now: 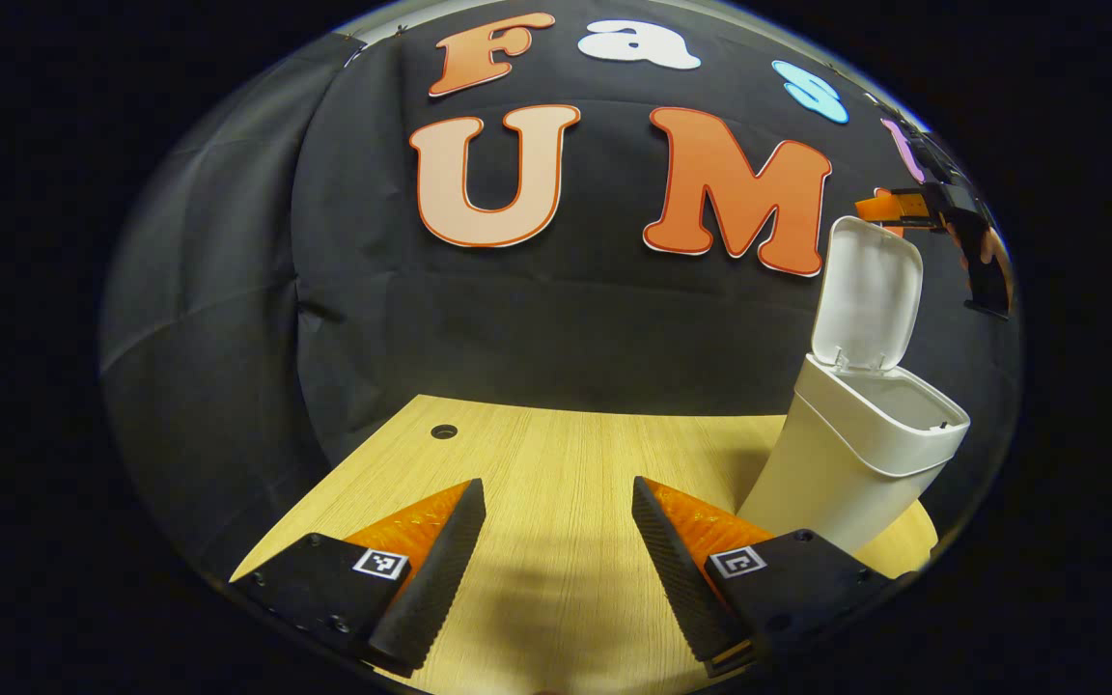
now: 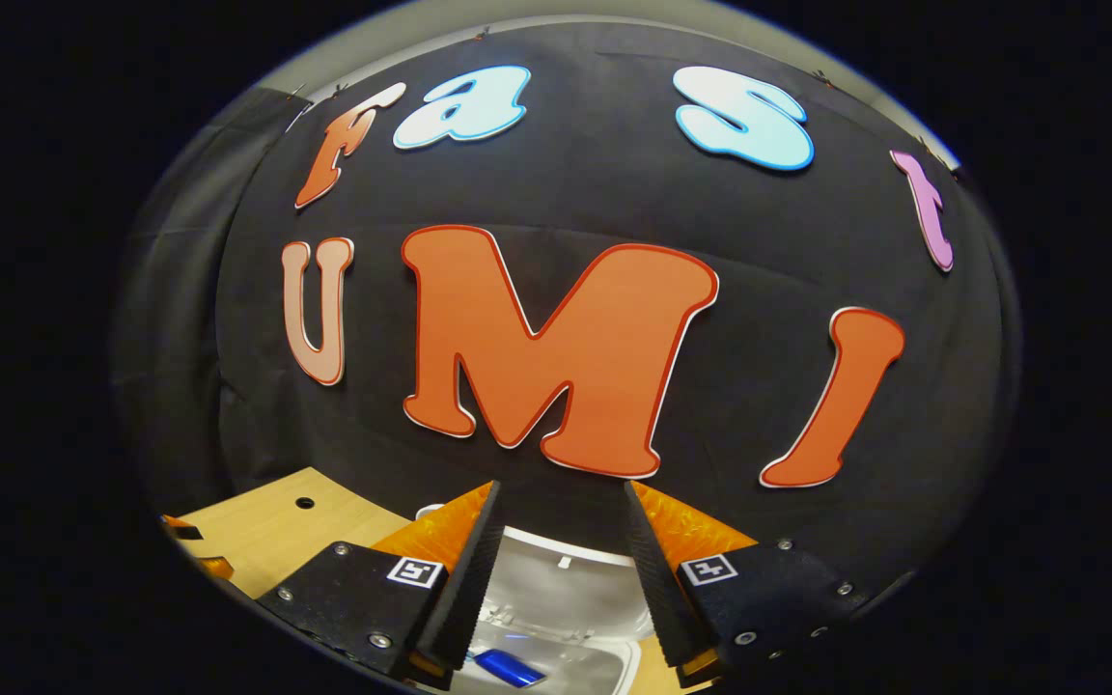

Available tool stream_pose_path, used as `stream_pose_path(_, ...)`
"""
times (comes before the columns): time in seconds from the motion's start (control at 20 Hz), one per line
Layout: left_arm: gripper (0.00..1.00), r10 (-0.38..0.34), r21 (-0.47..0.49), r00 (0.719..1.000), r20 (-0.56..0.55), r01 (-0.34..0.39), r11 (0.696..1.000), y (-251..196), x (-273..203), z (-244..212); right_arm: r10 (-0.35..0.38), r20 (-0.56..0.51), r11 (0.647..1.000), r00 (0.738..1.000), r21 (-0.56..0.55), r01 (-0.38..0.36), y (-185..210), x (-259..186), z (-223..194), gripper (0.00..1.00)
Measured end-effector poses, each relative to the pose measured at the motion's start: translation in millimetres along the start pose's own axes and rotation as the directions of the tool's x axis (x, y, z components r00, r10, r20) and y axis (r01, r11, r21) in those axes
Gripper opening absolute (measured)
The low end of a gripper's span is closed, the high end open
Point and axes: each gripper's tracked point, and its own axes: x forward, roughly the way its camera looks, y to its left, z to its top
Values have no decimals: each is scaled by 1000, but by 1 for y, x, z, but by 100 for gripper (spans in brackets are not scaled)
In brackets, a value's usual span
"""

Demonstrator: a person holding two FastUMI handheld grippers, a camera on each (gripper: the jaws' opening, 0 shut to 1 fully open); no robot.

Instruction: Press the lid of the desktop garbage bin to open it, pick up the crumpled paper on the desktop and throw it into the bin, then pick up the pop can on the desktop and drop it into the bin, and finally close the garbage bin lid.

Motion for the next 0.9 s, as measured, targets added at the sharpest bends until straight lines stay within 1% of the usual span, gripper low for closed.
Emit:
stream_pose_path(0.1, 98, -4, -3, 1000, -2, 4, 1000, 0, -1, -1, 22, -12, 999, 1000, 32, -22, 5, -8, -4, 71)
stream_pose_path(0.15, 99, -9, -3, 1000, -1, 9, 1000, -1, -1, -1, 35, -19, 998, 999, 45, -34, 8, -13, -6, 71)
stream_pose_path(0.25, 98, -14, -3, 1000, -7, 14, 1000, -1, -1, -2, 63, -34, 996, 997, 67, -61, 15, -25, -14, 71)
stream_pose_path(0.35, 98, -19, 1, 1000, -9, 19, 1000, 0, -1, -1, 102, -97, 993, 990, 77, -94, 28, -36, -37, 71)
stream_pose_path(0.4, 98, -20, 6, 1000, -8, 20, 1000, 1, -2, 0, 104, -120, 993, 987, 66, -97, 30, -41, -48, 71)
stream_pose_path(0.45, 98, -22, 8, 1000, -7, 22, 1000, 3, -2, 0, 102, -122, 994, 987, 60, -96, 33, -46, -58, 67)
stream_pose_path(0.55, 98, -30, 7, 999, -12, 30, 1000, 2, -4, -1, 119, -151, 991, 981, 71, -110, 41, -55, -73, 75)
stream_pose_path(0.6, 98, -34, 8, 999, -14, 34, 999, 2, -4, -3, 122, -166, 991, 979, 78, -110, 43, -59, -81, 71)
stream_pose_path(0.65, 99, -35, 19, 999, -15, 36, 999, 2, -6, -5, 122, -179, 991, 976, 82, -108, 45, -63, -88, 71)
stream_pose_path(0.7, 98, -36, 38, 999, -16, 37, 999, 1, -6, -6, 118, -190, 991, 975, 83, -103, 46, -65, -95, 71)
stream_pose_path(0.8, 98, -48, 72, 999, -22, 49, 996, -3, -7, -10, 114, -222, 992, 968, 75, -99, 48, -71, -111, 71)
stream_pose_path(0.9, 98, -63, 87, 998, -27, 65, 994, -8, -8, -15, 110, -267, 993, 958, 64, -96, 50, -77, -132, 71)
